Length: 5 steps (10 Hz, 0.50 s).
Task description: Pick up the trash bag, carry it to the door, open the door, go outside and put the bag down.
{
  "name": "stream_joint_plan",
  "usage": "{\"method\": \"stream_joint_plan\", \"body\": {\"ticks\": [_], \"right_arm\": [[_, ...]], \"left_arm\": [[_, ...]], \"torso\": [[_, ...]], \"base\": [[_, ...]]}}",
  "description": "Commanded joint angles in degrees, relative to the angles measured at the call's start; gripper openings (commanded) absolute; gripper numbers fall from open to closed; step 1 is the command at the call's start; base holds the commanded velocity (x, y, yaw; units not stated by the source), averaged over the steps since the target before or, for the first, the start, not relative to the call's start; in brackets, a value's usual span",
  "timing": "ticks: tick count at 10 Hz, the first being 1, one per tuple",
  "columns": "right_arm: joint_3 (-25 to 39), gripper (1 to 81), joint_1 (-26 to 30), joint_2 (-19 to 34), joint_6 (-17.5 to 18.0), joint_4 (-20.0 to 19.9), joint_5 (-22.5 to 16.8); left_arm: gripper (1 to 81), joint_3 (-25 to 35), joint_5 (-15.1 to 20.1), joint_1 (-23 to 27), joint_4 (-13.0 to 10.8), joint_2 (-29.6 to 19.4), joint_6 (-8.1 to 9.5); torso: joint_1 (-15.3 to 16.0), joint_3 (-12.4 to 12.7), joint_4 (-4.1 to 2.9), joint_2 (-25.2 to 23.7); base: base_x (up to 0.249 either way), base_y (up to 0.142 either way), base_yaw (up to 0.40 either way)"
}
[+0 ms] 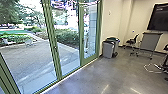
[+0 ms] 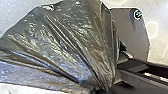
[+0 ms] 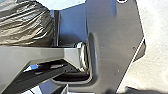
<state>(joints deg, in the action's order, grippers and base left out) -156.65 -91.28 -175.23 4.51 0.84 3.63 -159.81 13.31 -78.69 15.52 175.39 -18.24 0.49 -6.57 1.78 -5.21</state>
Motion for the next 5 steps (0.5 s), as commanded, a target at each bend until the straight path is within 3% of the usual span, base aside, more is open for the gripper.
{"method": "stream_joint_plan", "body": {"ticks": [1, 5], "right_arm": [[0.3, 81.1, 2.28, -0.5, -0.12, -0.14, -3.02], [0.21, 81.1, 2.28, -0.59, -0.12, -0.14, -3.02]], "left_arm": [[1.0, 0.02, 4.0, 3.76, -0.05, 0.06, -0.48], [1.0, -0.06, 4.0, 3.76, -0.05, 0.06, -0.48]], "torso": [[0.0, 0.0, 0.0, 0.0], [-0.02, 0.0, 0.0, 0.0]], "base": [[0.144, -0.068, 0.0], [0.155, -0.084, 0.0]]}}
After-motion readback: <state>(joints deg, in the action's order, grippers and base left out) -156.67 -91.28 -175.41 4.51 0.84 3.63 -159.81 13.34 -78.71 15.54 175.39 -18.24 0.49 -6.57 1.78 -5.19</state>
